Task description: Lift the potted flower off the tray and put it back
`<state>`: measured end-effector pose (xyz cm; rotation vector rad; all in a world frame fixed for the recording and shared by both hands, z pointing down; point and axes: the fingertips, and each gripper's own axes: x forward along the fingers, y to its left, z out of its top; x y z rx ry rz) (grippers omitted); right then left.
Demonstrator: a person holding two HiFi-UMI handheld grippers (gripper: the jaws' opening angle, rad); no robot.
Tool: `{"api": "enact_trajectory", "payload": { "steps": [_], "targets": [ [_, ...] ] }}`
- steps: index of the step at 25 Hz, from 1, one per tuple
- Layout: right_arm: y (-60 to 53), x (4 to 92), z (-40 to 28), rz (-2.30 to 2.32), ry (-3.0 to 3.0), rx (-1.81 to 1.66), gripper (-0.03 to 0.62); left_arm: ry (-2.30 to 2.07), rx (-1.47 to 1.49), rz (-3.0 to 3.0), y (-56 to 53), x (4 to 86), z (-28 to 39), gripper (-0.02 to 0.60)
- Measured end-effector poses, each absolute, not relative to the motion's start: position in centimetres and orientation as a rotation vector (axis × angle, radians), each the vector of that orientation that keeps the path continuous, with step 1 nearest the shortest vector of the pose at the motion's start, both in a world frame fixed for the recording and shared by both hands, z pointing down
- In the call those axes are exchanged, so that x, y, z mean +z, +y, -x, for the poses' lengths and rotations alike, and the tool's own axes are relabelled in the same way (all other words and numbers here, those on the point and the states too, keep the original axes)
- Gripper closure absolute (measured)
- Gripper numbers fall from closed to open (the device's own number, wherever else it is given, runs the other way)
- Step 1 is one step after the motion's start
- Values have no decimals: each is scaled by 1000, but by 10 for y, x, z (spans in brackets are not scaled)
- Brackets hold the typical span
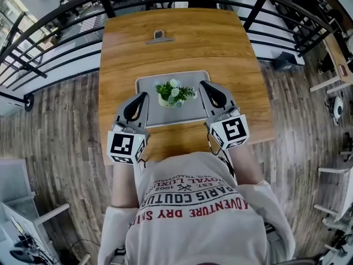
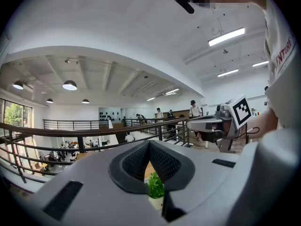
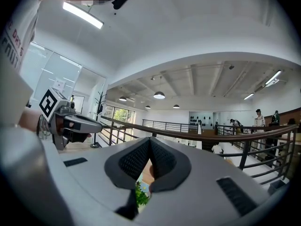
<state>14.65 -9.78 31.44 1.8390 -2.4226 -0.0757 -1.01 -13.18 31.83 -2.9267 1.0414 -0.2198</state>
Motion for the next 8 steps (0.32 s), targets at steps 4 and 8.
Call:
{"api": "enact_trajectory", "payload": {
  "steps": [4,8],
  "targets": [
    [-101,311,-145,-1841,-2433,-84,568,1038,-232,2919,-133,318,12,569],
    [-105,310,-143,-1822,-2431,-107,568,1037,-229,2918,-135,319,12,569]
  ]
}}
